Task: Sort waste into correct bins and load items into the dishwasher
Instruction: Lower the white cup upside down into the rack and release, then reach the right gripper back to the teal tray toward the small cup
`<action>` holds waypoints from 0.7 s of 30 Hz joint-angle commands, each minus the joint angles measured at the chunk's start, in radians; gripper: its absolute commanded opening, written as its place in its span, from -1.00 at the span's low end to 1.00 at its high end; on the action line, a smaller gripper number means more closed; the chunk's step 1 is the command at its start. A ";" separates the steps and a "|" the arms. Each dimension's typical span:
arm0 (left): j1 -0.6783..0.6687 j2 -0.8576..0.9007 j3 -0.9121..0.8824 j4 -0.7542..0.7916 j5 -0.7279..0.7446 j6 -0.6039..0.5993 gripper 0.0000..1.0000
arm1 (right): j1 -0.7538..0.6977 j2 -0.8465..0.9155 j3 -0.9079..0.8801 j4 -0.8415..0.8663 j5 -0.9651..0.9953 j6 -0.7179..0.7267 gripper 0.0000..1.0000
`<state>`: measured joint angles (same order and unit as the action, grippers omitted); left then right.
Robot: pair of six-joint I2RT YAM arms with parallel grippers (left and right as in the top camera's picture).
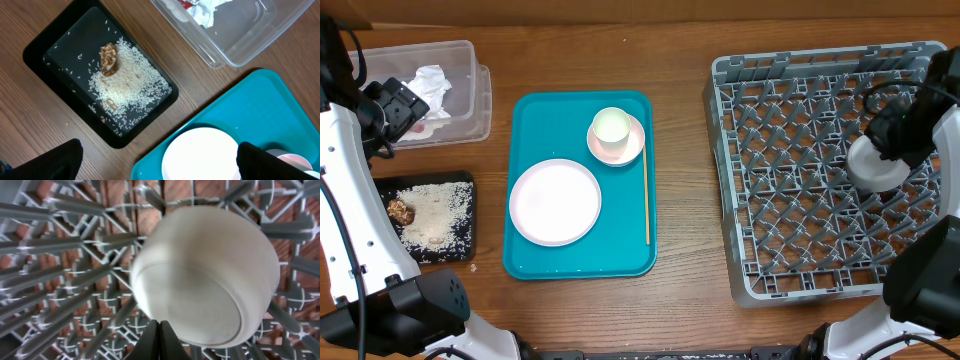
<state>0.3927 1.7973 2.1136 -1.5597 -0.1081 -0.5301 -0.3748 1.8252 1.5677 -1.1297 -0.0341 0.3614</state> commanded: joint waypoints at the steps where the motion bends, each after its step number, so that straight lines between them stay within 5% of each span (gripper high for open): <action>1: -0.002 0.009 -0.003 -0.002 0.002 -0.021 1.00 | -0.016 0.030 -0.027 0.022 0.019 0.010 -0.92; 15: -0.002 0.009 -0.003 -0.002 0.002 -0.021 1.00 | -0.020 0.038 0.045 -0.032 0.282 0.109 -0.92; 21: -0.002 0.009 -0.003 -0.002 0.001 -0.021 1.00 | 0.015 0.008 0.189 -0.106 0.072 0.052 -0.92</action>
<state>0.3927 1.7973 2.1136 -1.5600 -0.1085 -0.5301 -0.3889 1.8618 1.6661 -1.2346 0.1703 0.4484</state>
